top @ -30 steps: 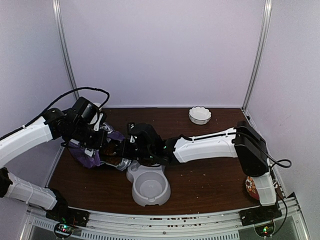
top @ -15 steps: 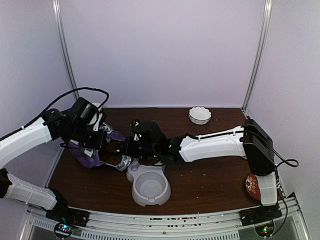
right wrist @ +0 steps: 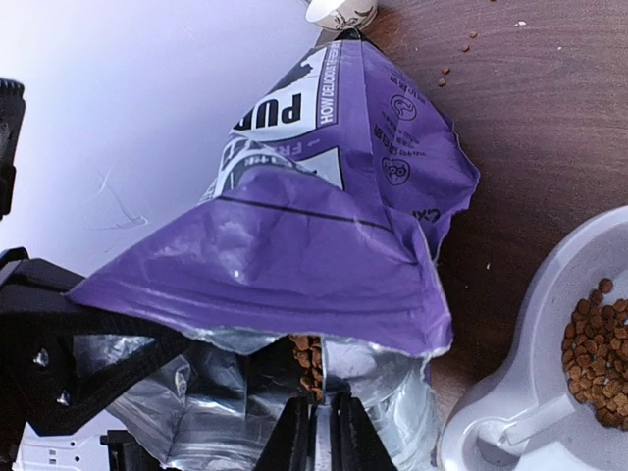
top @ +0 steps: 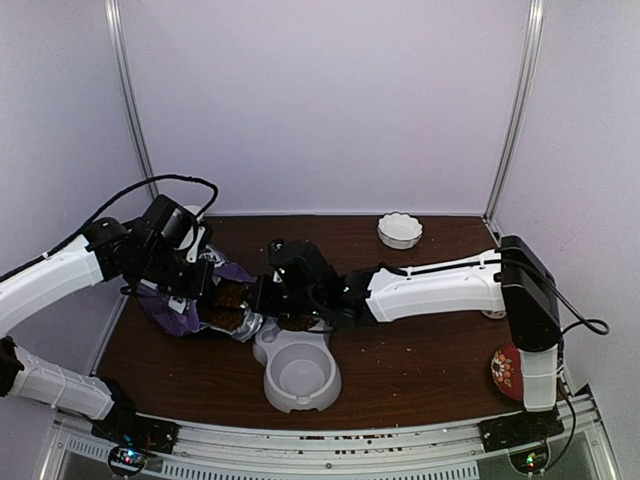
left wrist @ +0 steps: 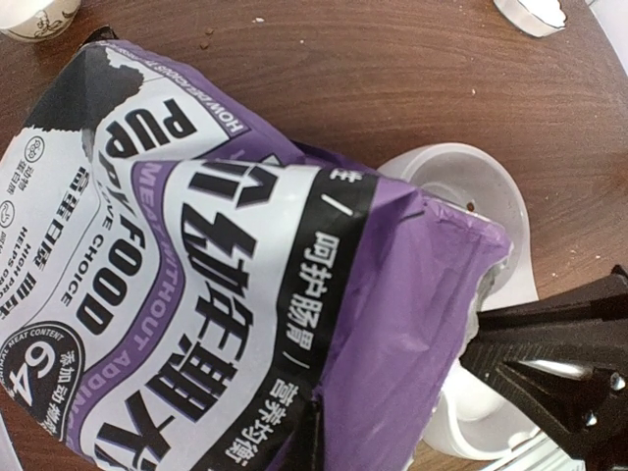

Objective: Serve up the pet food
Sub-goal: Collect the pet food from the pet food bag.

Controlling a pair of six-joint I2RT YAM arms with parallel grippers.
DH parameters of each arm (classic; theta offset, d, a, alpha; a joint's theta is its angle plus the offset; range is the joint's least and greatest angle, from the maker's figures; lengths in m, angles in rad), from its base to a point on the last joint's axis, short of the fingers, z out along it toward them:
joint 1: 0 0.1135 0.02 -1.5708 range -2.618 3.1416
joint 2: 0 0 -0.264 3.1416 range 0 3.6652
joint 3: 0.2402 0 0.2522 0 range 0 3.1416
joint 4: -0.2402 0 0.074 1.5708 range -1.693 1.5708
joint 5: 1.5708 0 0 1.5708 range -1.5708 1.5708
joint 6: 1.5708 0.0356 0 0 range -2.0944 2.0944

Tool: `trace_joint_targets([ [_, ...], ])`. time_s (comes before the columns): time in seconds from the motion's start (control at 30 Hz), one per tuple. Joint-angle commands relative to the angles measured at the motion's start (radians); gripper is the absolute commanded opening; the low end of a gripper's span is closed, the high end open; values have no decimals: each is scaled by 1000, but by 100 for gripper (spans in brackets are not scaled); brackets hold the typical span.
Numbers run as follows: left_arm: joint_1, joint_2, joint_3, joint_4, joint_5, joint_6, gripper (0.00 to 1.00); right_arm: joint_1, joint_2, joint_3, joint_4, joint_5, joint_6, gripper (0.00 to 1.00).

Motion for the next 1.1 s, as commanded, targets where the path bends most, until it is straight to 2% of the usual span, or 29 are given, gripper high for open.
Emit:
trace_joint_targets([
  [0.0, -10, -26, 20, 43, 4, 7, 0, 14, -64, 8, -116, 78, -33, 0],
  [0.33, -11, -28, 1, 43, -11, 4, 0, 40, -62, 47, -228, 110, -59, 0],
  [1.07, -10, -25, -26, 45, -52, 12, 0, 57, -58, 93, -327, 152, -80, 0],
])
